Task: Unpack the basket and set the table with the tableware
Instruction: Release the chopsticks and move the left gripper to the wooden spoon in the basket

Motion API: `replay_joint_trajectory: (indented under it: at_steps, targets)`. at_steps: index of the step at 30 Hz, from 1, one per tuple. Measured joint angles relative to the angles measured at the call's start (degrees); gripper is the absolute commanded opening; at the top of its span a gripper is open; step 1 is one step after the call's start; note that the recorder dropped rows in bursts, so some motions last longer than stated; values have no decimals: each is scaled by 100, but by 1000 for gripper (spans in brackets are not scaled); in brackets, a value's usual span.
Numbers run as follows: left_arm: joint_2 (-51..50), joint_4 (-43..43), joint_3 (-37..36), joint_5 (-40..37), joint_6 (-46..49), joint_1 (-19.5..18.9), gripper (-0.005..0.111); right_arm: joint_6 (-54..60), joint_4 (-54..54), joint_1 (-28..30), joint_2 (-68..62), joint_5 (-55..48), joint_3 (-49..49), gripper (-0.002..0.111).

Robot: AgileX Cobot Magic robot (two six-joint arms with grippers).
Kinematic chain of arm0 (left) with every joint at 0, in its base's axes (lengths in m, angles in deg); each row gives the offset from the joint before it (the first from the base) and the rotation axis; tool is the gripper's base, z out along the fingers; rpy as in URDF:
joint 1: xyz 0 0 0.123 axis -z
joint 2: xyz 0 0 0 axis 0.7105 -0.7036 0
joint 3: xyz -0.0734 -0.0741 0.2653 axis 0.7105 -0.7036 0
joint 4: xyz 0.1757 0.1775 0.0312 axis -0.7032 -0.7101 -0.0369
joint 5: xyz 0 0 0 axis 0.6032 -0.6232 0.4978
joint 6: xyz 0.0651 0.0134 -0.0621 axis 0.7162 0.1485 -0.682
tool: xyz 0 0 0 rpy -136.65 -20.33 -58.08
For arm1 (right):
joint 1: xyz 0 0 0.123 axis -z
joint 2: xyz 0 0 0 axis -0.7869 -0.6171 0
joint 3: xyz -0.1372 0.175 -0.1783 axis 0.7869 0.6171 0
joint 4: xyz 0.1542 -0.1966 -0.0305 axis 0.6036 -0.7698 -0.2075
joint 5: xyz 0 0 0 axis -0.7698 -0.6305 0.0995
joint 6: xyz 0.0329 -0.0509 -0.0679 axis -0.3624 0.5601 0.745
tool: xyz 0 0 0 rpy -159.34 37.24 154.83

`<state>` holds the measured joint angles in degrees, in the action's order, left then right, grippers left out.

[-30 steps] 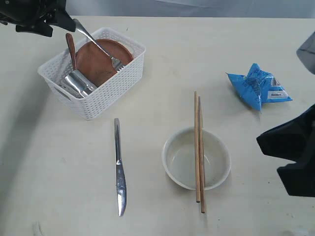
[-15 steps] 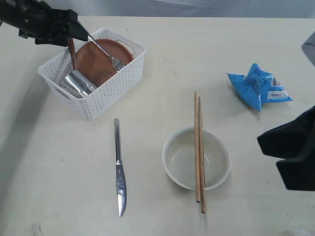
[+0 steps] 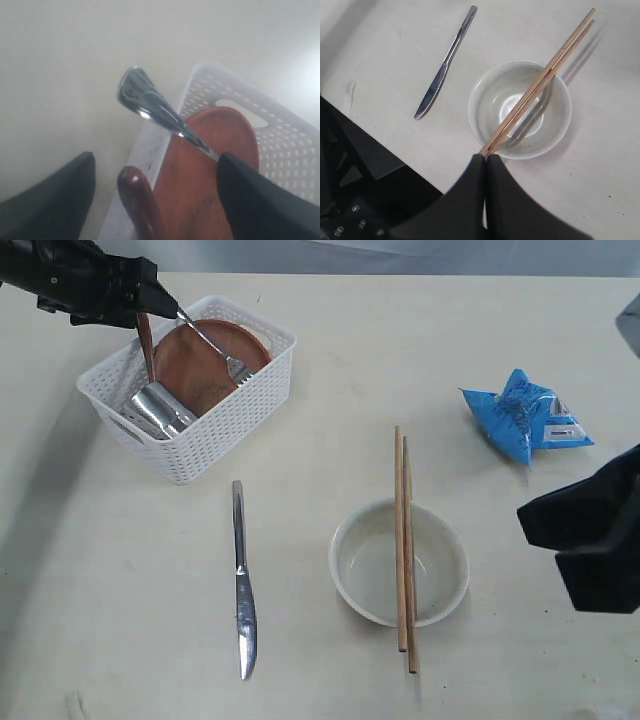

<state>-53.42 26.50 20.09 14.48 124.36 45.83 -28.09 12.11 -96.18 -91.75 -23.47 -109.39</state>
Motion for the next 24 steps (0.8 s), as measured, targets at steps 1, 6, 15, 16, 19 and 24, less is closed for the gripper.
replay_joint_trajectory:
  at_steps: [1,6,15,16,19,24]
  targets:
    - [0,0,0,0,0,0,65,0,0,0,0,12,0,0]
    - [0,4,0,29,12,0,65,0,0,0,0,59,0,0]
    - [0,27,19,326,12,0,65,0,0,0,0,59,0,0]
    - [0,56,19,342,12,0,65,0,0,0,0,59,0,0]
    - [0,160,19,354,12,0,65,0,0,0,0,59,0,0]
    - [0,215,19,209,36,0,65,0,0,0,0,59,0,0]
